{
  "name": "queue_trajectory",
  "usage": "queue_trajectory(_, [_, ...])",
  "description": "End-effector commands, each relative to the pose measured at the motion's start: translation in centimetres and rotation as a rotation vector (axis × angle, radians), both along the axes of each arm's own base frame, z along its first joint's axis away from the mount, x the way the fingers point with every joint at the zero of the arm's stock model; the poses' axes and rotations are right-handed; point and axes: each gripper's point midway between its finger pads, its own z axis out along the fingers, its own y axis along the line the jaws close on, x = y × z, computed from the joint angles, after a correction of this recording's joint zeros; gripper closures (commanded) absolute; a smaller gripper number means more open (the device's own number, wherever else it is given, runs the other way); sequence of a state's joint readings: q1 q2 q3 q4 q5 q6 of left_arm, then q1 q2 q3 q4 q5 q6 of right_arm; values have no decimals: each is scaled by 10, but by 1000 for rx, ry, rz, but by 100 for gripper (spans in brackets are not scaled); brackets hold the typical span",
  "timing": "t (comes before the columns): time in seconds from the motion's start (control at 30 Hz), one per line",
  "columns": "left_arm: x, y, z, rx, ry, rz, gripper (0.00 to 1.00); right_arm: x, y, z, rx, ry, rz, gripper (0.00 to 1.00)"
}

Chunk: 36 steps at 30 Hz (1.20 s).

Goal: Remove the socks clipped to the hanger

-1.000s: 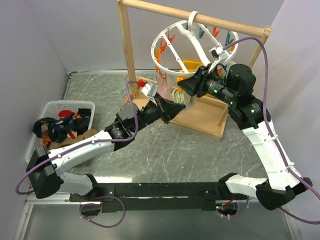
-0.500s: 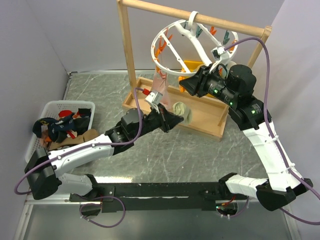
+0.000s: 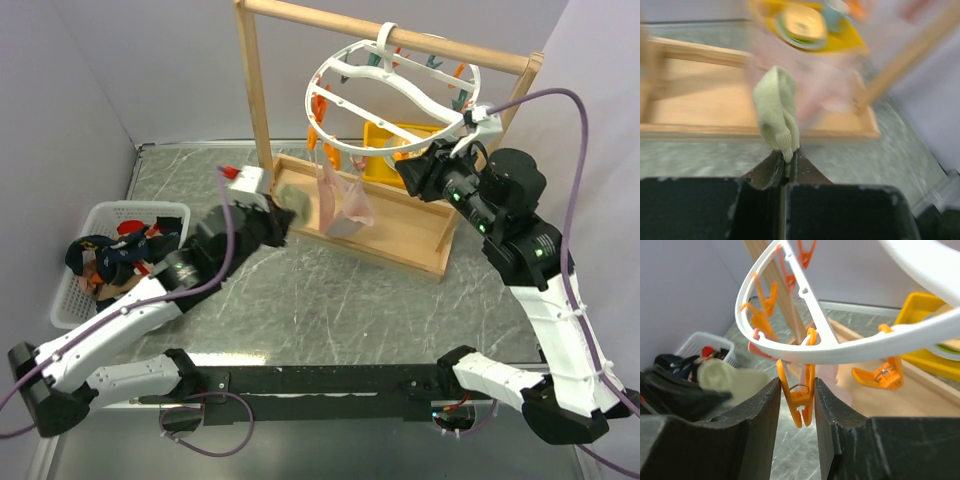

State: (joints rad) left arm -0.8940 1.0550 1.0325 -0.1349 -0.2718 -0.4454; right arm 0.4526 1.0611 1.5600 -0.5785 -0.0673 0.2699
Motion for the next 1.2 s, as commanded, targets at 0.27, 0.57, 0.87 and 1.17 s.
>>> queue_trajectory(0.27, [35,169,27,108,-22,489,99,-16,-49,17,-65,-73,-188,40])
queue_trajectory(0.57, [43,195,27,128,-2,582,99,-41,-58,13,-50,-83,-172,18])
queue_trajectory(0.87, [59,220,24,140,7,698,99,-69,-57,-20,23,-53,-120,0])
queue_trajectory(1.17, [81,261,21,151,6,822,99,-81,-52,-59,39,35,-81,0])
